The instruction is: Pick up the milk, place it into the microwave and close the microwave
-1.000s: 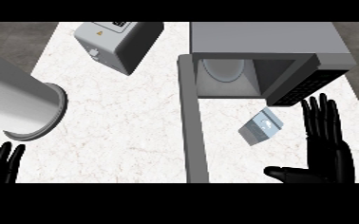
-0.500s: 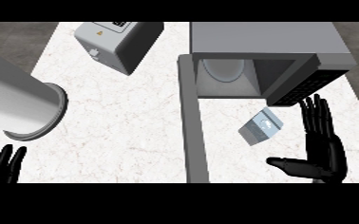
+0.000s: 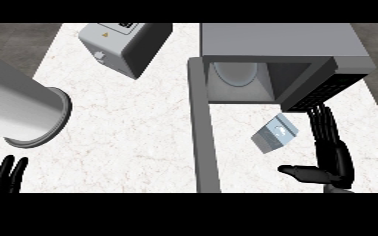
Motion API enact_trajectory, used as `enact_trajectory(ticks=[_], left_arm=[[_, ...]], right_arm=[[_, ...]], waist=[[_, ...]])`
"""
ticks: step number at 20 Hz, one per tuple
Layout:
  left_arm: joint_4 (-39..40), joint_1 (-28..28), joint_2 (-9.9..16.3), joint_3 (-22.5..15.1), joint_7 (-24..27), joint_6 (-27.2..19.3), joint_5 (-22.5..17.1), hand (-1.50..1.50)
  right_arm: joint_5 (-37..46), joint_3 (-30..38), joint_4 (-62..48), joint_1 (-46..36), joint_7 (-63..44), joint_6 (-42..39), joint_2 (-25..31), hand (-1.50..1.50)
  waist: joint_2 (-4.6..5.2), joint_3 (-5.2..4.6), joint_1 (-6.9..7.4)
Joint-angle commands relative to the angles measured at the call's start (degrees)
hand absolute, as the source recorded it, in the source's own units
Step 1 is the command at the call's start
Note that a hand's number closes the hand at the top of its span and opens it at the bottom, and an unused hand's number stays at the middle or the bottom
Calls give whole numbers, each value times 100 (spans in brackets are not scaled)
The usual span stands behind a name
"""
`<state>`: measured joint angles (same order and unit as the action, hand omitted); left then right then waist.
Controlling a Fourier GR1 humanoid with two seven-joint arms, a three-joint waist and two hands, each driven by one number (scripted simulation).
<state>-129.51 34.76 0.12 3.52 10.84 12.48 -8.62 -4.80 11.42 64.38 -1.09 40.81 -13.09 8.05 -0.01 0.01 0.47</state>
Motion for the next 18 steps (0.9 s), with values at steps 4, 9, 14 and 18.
enact_trajectory(ticks=[4,9,14,18], left_arm=[[-135,-137,131,380,-255,105,-374,-150],[-45,97,57,228,41,157,-141,-150],[122,22,227,513,65,257,-416,-150],[70,81,-7,199,100,169,-153,-150]], right_arm=[[207,228,-1613,-781,788,121,168,-150],[240,198,-2226,-1149,819,-145,374,-150],[520,127,-3410,-1371,1817,-317,438,-150],[336,-2,-3271,-1348,1540,-522,150,-150]], waist=[[5,2,11],[0,0,12],[19,6,59],[9,5,44]])
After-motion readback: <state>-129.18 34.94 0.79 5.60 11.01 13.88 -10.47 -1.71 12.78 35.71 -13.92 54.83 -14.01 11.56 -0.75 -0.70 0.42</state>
